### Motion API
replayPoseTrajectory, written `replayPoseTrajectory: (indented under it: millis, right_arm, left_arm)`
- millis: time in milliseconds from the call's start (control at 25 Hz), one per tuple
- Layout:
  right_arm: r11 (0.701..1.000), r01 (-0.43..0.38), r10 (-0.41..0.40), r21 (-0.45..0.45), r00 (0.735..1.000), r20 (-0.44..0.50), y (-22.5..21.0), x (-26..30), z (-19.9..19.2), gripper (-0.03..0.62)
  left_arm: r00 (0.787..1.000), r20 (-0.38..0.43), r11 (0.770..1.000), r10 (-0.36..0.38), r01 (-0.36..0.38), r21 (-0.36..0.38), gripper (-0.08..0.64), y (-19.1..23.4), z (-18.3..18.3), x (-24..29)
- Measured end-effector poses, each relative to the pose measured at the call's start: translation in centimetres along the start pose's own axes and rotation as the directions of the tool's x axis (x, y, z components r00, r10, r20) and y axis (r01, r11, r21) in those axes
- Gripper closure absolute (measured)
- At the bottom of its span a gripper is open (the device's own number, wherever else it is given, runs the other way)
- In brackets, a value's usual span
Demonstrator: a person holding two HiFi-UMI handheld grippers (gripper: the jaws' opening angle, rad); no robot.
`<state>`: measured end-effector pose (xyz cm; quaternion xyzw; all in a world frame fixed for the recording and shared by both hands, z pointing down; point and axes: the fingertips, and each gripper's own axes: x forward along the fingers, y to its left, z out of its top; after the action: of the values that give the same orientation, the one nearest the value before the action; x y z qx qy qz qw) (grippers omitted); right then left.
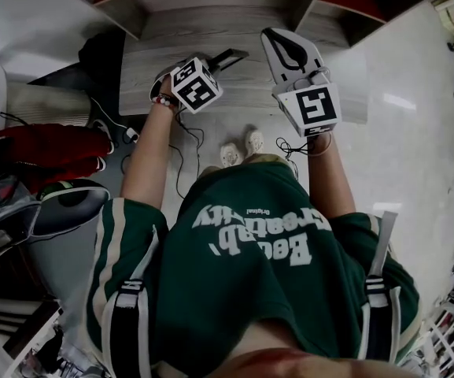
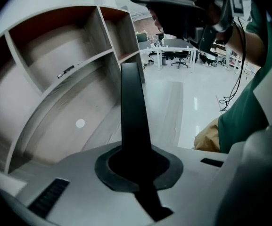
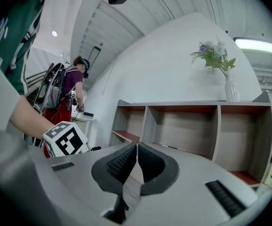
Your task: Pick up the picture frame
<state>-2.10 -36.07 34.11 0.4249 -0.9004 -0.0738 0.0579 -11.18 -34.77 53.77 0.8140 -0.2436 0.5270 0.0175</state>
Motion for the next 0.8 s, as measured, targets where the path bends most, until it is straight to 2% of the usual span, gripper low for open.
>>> replayPoseTrajectory:
  millis: [200,280,400,520,600,800]
  right_arm:
    - [1.000,-0.017,0.017,0.013,1.000,0.001,0.2,-0.1,0.6,0.558]
    - [1.000,-0.023,0.023,-0.001,1.000,0.013,0.1,-0.3,1.0,0.558]
    - [0.999,-0.034,0.035,-0.027,0.999,0.034,0.3,-0.2,1.3,0.558]
    - [0.999,-0.028,0.028,-0.019,0.999,-0.016,0.0,-0.6,0.8,0.558]
    - [1.000,-0.023,0.023,-0.014,1.000,-0.003,-0.6,-0.7,1.0,0.558]
    - [1.000,0.001,-0.001,-0.007,0.999,-0.039,-1.1,-1.5,1.2,0.558]
  left_arm:
    - [0.987,0.121,0.988,0.102,-0.087,-0.130,0.528,1.3,2.2,-3.5]
    - [0.975,0.183,0.977,0.127,-0.091,-0.192,0.529,1.3,3.3,-5.0]
    - [0.950,0.259,0.963,0.172,-0.107,-0.247,0.529,1.3,4.2,-7.2]
    - [0.923,0.299,0.944,0.243,-0.155,-0.291,0.529,1.6,4.8,-8.9]
    - [0.900,0.320,0.928,0.296,-0.191,-0.321,0.529,1.9,5.2,-10.1]
    - [0.831,0.381,0.879,0.404,-0.238,-0.412,0.529,2.6,6.0,-13.3]
